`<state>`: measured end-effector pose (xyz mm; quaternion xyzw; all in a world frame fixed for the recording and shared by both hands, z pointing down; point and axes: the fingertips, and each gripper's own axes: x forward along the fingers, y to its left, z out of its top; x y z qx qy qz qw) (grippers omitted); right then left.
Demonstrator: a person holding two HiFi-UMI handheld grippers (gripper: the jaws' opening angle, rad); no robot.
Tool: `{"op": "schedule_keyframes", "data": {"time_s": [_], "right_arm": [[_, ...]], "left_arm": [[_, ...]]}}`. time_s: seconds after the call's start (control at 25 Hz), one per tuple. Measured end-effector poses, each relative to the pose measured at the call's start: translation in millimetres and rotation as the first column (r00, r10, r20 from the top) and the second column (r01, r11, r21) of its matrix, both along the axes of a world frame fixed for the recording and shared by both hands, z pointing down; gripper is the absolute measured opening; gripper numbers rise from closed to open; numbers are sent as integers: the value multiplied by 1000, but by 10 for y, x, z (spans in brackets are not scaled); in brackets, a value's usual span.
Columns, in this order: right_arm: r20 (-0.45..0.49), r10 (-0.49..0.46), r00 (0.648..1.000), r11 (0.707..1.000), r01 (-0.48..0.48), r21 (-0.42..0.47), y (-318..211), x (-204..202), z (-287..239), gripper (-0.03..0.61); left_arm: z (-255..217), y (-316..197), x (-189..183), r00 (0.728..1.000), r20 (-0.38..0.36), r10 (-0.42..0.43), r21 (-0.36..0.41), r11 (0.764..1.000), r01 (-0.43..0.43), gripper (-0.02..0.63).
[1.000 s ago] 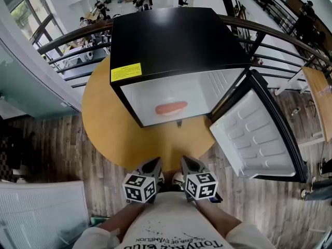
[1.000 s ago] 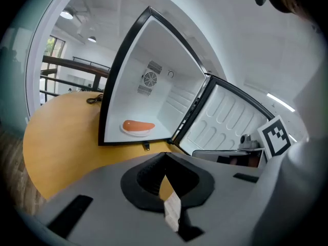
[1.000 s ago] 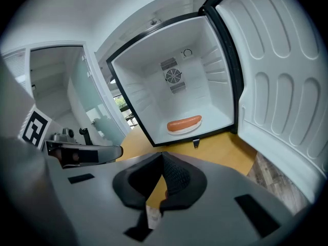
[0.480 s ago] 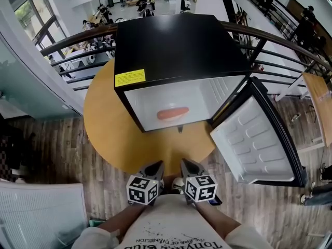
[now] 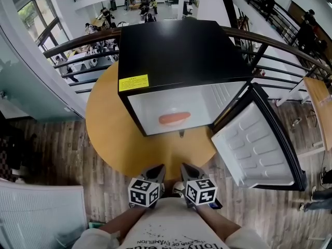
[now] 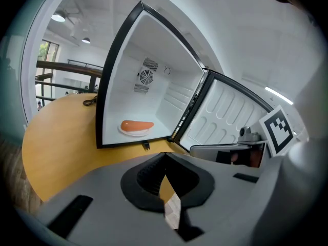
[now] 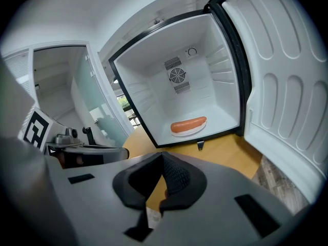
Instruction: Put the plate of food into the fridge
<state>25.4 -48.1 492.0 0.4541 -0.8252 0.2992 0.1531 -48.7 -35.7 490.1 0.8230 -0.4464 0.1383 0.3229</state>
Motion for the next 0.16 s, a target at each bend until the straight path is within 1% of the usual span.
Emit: {"op": "schedule_keyframes", "data": {"time_s": [0.16], "right_arm": [[5,-2,1000,1000,2,-9,13,-6,12,25]], "left_arm": [[-2,-9,28,1000,-1,4,0,1000,-4,23]]}}
